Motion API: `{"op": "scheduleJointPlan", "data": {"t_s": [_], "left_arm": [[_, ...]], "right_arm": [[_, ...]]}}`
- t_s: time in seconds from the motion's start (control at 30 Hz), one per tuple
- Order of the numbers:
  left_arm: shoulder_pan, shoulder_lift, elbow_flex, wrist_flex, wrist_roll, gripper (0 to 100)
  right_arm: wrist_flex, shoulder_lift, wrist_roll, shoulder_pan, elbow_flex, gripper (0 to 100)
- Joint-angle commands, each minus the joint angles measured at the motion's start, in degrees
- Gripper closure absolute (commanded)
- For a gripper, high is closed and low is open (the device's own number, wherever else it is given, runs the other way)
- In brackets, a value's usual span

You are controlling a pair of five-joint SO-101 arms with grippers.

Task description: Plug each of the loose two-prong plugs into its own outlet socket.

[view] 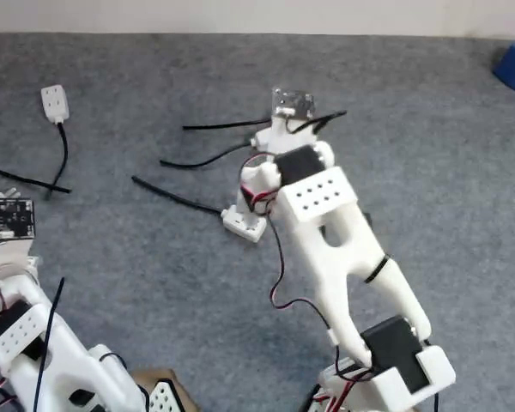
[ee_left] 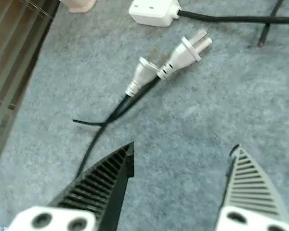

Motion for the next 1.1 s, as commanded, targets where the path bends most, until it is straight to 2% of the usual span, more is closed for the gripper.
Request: {"op": "scheduleJointPlan", "data": {"t_s": [0.0,0.17,0.4,0.7,0.87,1.07], "left_arm": [[0.7,0.0,-0.1,-1.2,-0.3,70],[0.7,0.0,-0.2,-1.2,-0.3,70],[0.4,0.0,0.9,-1.2,-0.3,70],[0.4,-0.1,1.7,-1.2,-0.3,70],[0.4,-0.1,1.8,-1.2,-0.3,70],[0.4,-0.1,1.7,-1.2,-0.3,70]], "right_arm": [[0.4,-2.9,-5.9,-0.7,0.0,99.1],[0.1,-2.7,-16.4,-0.6,0.0,99.1],[0.0,-2.8,-26.3,1.5,0.2,99.1],[-0.2,0.4,-27.7,5.0,1.0,99.1],[0.4,6.8,-29.6,4.9,0.9,99.1],[0.2,7.2,-29.8,4.9,0.7,99.1]]}}
